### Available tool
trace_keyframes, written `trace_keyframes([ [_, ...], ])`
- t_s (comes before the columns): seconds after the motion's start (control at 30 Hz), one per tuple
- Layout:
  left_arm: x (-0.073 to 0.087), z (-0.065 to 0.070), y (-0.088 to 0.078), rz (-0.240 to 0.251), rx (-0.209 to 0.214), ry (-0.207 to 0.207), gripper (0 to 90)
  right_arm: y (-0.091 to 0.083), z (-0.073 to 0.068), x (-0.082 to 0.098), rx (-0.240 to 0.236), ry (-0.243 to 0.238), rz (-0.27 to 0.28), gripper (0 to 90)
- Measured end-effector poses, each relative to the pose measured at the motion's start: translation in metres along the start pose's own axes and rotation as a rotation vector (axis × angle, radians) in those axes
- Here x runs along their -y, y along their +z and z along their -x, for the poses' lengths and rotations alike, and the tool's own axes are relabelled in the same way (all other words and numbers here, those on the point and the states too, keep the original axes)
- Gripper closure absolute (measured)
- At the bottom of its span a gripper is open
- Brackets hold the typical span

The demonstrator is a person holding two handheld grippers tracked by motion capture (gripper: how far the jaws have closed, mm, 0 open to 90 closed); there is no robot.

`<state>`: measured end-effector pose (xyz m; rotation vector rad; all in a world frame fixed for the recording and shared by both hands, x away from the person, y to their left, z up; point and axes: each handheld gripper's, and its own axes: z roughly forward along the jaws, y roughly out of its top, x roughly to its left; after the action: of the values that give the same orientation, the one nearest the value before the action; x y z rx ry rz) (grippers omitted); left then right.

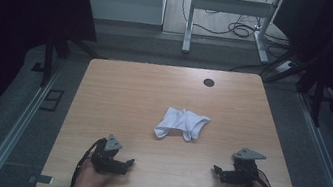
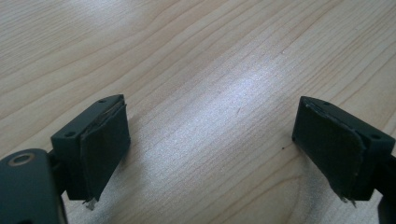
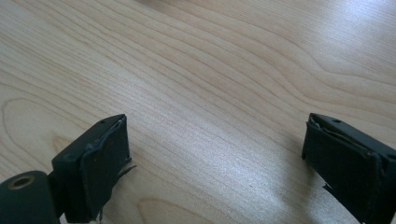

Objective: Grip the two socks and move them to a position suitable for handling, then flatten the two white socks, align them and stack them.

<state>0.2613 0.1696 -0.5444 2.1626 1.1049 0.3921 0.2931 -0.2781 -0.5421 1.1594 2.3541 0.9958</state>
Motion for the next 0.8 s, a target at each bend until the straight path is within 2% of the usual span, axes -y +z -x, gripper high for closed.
trace_keyframes([
  [0.8, -0.0013, -0.0009, 0.0009, -0.004, 0.002, 0.008, 11.0, 0.0011, 0.0008, -0.001, 0.003, -0.002, -0.003, 6.3],
])
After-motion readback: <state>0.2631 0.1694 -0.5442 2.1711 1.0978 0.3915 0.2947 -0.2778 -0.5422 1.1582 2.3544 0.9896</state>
